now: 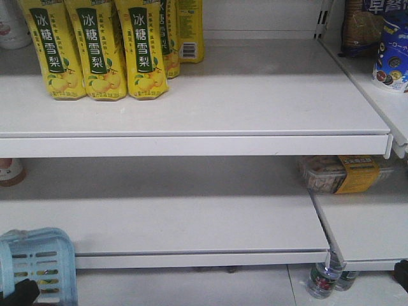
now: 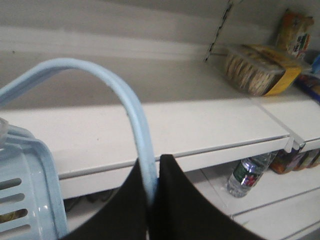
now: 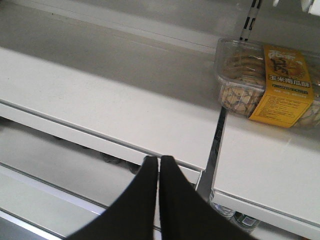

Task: Place coke in basket with both arms

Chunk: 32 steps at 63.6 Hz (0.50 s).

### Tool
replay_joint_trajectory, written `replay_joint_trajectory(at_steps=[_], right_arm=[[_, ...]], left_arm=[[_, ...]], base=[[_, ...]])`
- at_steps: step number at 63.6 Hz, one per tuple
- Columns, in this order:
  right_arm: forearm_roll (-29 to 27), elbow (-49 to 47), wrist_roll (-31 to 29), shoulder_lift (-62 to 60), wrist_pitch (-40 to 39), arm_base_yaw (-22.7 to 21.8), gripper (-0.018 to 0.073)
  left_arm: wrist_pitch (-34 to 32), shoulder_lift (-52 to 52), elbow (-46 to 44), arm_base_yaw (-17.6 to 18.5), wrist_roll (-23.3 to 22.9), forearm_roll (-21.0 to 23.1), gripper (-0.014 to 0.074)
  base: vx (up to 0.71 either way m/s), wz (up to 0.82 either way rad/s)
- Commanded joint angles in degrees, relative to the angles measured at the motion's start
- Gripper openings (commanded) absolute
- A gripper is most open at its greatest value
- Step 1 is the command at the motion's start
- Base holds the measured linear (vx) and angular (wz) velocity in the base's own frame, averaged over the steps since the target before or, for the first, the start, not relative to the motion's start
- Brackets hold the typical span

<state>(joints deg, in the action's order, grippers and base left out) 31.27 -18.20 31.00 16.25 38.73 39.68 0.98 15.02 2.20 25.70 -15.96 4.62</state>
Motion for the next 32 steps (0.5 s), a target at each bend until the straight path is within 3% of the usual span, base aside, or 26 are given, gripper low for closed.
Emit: replay_joint_trajectory(at_steps=[1,13,32], right_arm=[[2.1,-1.5,-0.4,0.5,-3.5,-0.1,-0.0005],[2.1,-1.5,-0.4,0.5,-3.5,-0.1,-0.0005],[2.3,-1.5,-0.4,0.5,-3.5,-0.1,-0.0005]], left_arm=[[-6.7,-4.5,-0.1,0.2,4.1,-2.0,-0.0006],[0.5,-15.7,0.1,-2.3,11.0,-1.9,-0.0006],[2.2,-16.6,0.1,-11.7,10.9,-1.9,-0.0006]], base=[[0.00,0.00],[0.00,0.00],[0.00,0.00]])
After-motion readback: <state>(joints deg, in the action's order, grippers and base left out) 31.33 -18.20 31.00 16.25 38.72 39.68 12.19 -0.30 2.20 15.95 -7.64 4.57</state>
